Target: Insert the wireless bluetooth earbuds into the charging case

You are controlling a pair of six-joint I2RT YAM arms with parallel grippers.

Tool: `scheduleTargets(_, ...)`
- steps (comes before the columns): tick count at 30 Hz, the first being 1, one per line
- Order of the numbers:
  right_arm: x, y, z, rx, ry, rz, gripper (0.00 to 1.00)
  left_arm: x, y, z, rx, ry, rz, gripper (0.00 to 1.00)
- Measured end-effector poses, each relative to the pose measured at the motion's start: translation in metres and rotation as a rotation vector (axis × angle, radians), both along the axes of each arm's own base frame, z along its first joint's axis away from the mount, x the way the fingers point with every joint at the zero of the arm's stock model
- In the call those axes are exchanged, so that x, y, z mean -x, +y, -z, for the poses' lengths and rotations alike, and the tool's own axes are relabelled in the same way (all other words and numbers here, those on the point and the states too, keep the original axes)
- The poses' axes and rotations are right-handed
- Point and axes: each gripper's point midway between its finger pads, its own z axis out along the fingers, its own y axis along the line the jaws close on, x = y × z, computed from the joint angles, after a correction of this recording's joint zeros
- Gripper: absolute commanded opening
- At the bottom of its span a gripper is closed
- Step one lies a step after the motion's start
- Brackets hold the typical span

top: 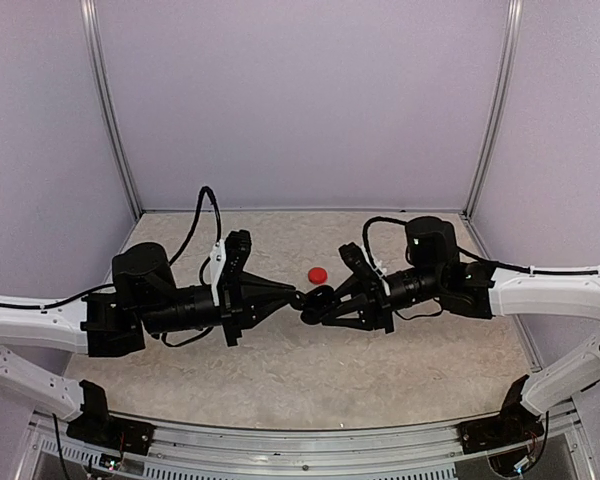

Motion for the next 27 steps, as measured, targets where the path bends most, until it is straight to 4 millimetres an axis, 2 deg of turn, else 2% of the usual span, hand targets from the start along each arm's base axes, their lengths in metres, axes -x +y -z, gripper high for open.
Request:
scheduleTargets(4,0.002,0.002,0.002,0.013,-0.001,-0.008,0.00,0.006,-0.011,0.012,-0.028,-0.007,0.014,0.00)
scheduleTargets(9,0.003,0.009,0.001,0.019,-0.016,-0.010,0.00,0.004,-0.021,0.024,-0.067,-0.006,0.004,0.00)
scheduleTargets(15,0.004,0.013,0.007,0.040,-0.015,-0.008,0.00,-0.002,-0.028,0.026,-0.081,-0.016,-0.016,0.00)
scheduleTargets(27,0.006,0.014,0.011,0.054,-0.020,-0.007,0.00,-0.011,-0.028,0.031,-0.122,-0.026,-0.067,0.00)
